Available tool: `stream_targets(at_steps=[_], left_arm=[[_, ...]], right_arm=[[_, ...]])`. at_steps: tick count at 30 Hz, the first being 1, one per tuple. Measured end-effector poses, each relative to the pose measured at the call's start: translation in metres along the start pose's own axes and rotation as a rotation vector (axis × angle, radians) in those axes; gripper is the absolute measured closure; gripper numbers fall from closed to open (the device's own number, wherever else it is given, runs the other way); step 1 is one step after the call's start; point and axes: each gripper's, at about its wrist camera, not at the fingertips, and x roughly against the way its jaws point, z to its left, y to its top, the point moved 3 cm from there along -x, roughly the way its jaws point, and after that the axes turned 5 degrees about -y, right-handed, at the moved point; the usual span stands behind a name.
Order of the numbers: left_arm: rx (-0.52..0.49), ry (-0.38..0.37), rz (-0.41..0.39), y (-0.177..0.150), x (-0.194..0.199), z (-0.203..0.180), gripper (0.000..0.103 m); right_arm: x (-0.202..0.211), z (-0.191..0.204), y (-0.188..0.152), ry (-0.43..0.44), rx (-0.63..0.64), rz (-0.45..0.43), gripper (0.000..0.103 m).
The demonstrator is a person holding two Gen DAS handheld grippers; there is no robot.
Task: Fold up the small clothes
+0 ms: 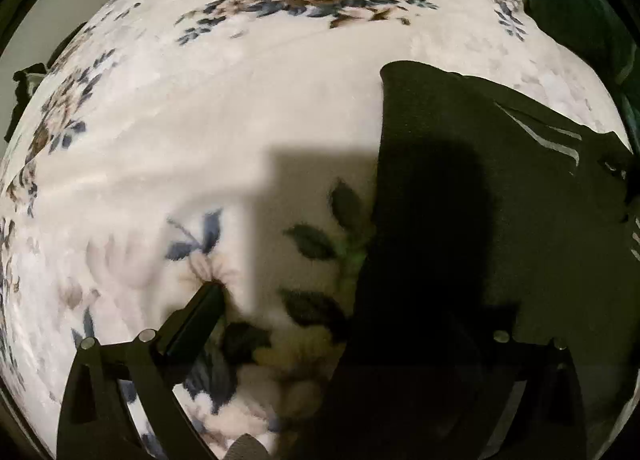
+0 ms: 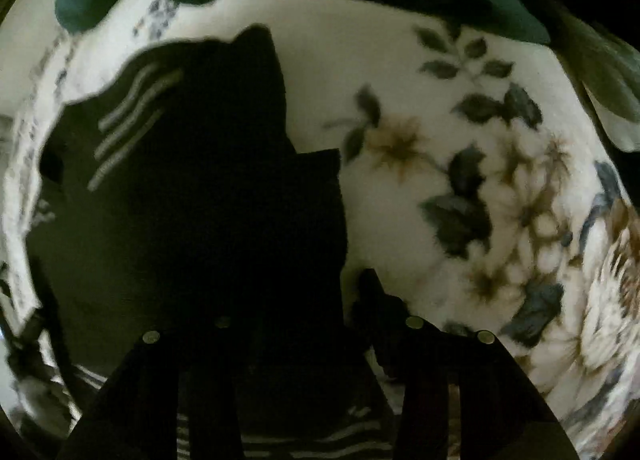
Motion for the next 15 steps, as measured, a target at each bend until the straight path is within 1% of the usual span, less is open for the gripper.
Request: stream_targets(at_steps=[3,4,5,6,8,9,12,13,14,15], left_arm=[[-0.073,0.042,-0.028,-0.003,0.022,-0.004,0.0],[-0.102,0.056,-0.049,-0.005,0.034,-0.008,0.0],[-0.121,0.065,-0.071,-0.008,0.046,-0.012,0.0],[-0.132,0.064,-0.091,-0.011,0.059,-0.015,0.0],[-0.158,0.069,-0.131,-0.025,0.088,-0.026,0.0],[-0.163,0.075,-0.141,-0.032,0.101,-0.032,0.0],[-0.161,0.056,-0.149,-0.059,0.136,-0.053,0.0],[-0.161,0.042,-0.145,-0.078,0.15,-0.067,0.0],[-0.165,0.033,-0.137,-0.089,0.155,-0.086,0.0],[-0.17,0.033,-0.127,-0.108,0.163,-0.101,0.0]], right_arm=[[0.01,0.006,-0.001,-0.032,0.0,0.021,0.054],[0.018,0.005,-0.003,-0.03,0.002,0.024,0.05],[0.026,0.005,-0.006,-0.019,0.007,0.017,0.044],[0.037,0.004,-0.009,-0.011,0.016,0.008,0.041],[0.056,0.001,-0.019,0.01,0.052,-0.003,0.029],[0.062,-0.001,-0.023,0.021,0.065,-0.002,0.028],[0.083,-0.011,-0.034,0.079,0.095,0.002,0.028],[0.089,-0.017,-0.037,0.101,0.101,0.005,0.028],[0.095,-0.025,-0.04,0.125,0.108,0.008,0.028],[0.099,-0.032,-0.04,0.149,0.114,0.012,0.028]])
